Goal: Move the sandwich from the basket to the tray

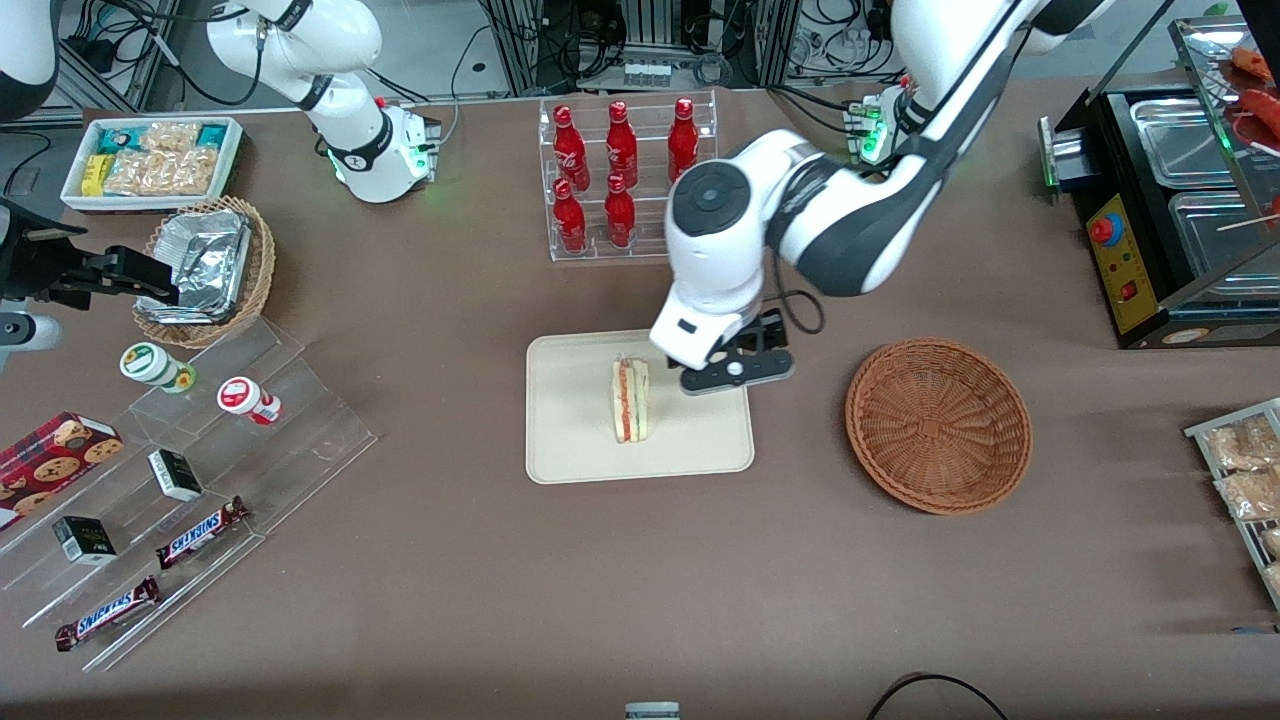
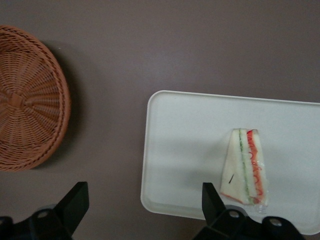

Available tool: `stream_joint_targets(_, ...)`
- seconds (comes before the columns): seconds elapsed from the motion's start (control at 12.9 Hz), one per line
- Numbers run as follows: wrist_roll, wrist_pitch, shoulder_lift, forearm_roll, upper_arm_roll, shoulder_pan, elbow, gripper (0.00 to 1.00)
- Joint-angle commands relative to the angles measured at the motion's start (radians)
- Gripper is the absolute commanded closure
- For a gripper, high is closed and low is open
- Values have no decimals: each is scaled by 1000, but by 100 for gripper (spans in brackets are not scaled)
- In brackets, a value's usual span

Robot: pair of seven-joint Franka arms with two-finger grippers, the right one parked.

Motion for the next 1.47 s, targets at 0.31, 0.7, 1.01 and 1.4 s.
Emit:
stream_joint_targets(0.31,421,-150,-223,-177,1,265,-67,0)
stream_joint_targets(0.7,765,-190,-311,-300,192,319,-76,0)
stream_joint_targets(1.01,975,-194,-334,-319,367,303,-81,0)
stream_joint_targets(1.4,1112,-191,-353,-320,516,270,-90,0)
